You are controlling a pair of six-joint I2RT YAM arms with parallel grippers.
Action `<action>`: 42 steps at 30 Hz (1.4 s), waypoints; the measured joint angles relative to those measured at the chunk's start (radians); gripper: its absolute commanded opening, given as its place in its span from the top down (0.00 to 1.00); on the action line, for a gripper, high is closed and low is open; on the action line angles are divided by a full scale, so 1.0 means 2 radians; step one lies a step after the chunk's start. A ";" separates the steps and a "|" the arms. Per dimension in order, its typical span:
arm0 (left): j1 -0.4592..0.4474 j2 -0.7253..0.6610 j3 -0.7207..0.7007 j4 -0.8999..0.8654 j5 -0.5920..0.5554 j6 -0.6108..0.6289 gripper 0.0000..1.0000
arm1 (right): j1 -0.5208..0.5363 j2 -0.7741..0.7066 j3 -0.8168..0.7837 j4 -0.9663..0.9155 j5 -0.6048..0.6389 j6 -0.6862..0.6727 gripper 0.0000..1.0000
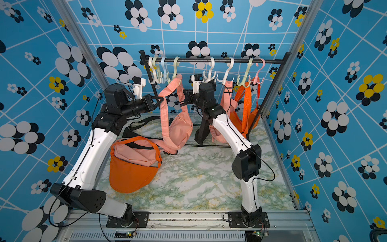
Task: Take the bag off the hook
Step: Pick up the bag from the hook.
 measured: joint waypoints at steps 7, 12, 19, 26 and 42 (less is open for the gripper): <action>0.003 -0.005 -0.008 0.000 0.002 0.000 1.00 | 0.001 -0.013 -0.006 0.000 0.027 -0.007 1.00; 0.006 -0.010 -0.008 0.000 0.003 -0.006 1.00 | 0.000 -0.046 -0.036 0.000 0.038 -0.014 1.00; 0.002 -0.010 -0.003 0.000 0.015 -0.013 1.00 | 0.000 -0.092 -0.068 0.004 0.049 -0.019 1.00; -0.041 0.040 0.086 -0.003 0.024 -0.011 1.00 | 0.000 -0.117 -0.060 0.004 0.058 -0.029 1.00; -0.061 0.123 0.187 -0.018 0.028 -0.011 1.00 | 0.000 -0.156 -0.043 0.005 0.062 -0.053 1.00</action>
